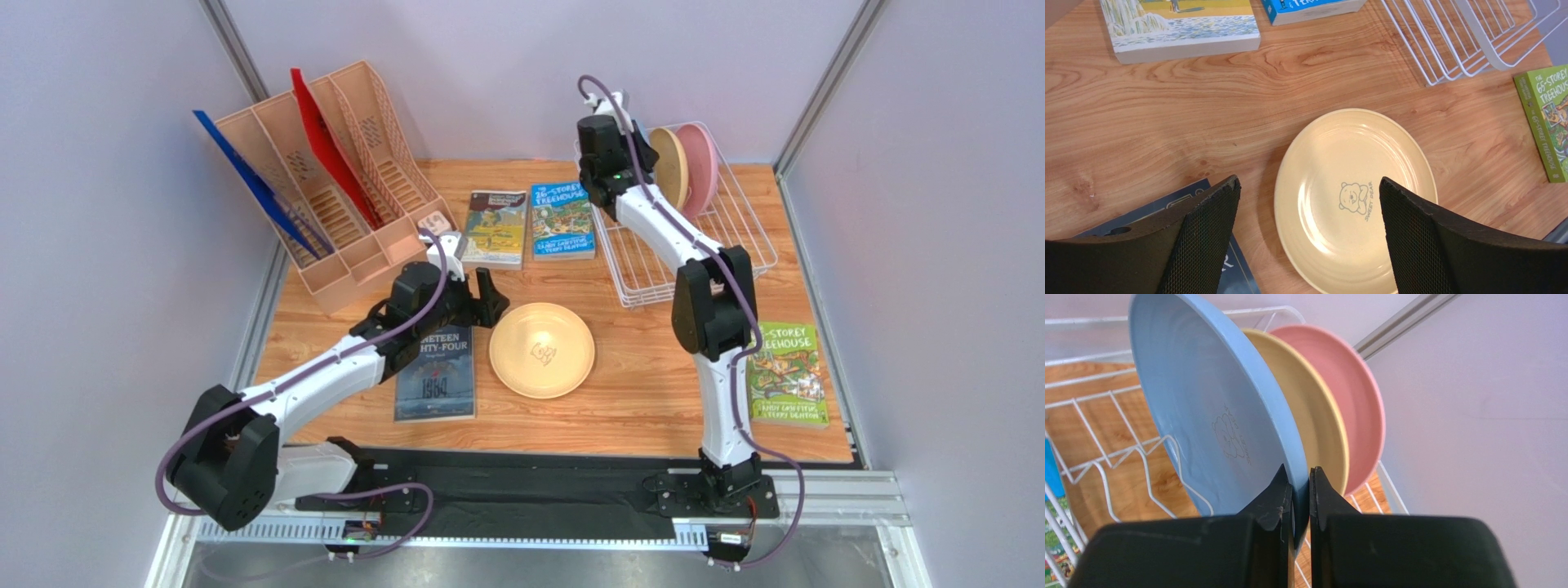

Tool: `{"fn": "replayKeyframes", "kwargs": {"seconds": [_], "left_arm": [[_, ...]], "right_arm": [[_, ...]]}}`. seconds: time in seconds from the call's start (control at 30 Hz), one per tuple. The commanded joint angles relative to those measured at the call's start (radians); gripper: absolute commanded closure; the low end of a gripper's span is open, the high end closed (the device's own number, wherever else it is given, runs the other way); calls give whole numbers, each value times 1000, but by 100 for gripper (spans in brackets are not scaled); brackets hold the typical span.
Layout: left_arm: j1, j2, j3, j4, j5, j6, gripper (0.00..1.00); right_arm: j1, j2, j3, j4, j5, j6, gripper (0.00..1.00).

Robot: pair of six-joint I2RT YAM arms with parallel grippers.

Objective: Unload the plates from the dish rack

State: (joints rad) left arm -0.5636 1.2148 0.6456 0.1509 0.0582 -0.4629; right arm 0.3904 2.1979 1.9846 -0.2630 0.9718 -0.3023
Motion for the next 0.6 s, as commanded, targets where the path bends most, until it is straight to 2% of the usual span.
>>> {"fn": "replayKeyframes", "kwargs": {"seconds": [0.0,0.03,0.07,0.17,0.23,0.27,0.3,0.33,0.37,0.4,0.43,0.57], "left_arm": [[-7,6,54,1,-8,7,12],[-7,0,52,-2,-9,7,12],[-7,-4,51,-5,-14,10,12],[-7,-23,48,-16,-24,20,12],[-7,-37,52,-22,-23,21,11],[-7,-40,54,-22,-23,21,11],[-7,-43,60,-24,-20,20,11],[-7,-49,63,-24,-11,20,11],[-7,-51,66,-24,-6,20,11],[-7,-51,77,-30,0,20,11],[-7,-52,83,-34,6,20,11],[-7,-58,86,-28,14,10,11]], "right_arm": [[24,-10,-67,590,310,-355,100],[25,-12,-91,784,329,-426,100],[28,-24,-113,870,338,-536,100],[44,-59,-207,1176,352,-702,100],[64,-127,-275,1197,363,-733,100],[70,-157,-302,1144,367,-689,100],[83,-246,-328,1063,373,-528,100],[93,-294,-380,781,361,-374,100],[97,-344,-391,584,337,-207,100],[97,-403,-382,365,214,-28,100],[93,-478,-380,102,167,244,100],[107,-593,-429,-27,-9,308,100]]}}
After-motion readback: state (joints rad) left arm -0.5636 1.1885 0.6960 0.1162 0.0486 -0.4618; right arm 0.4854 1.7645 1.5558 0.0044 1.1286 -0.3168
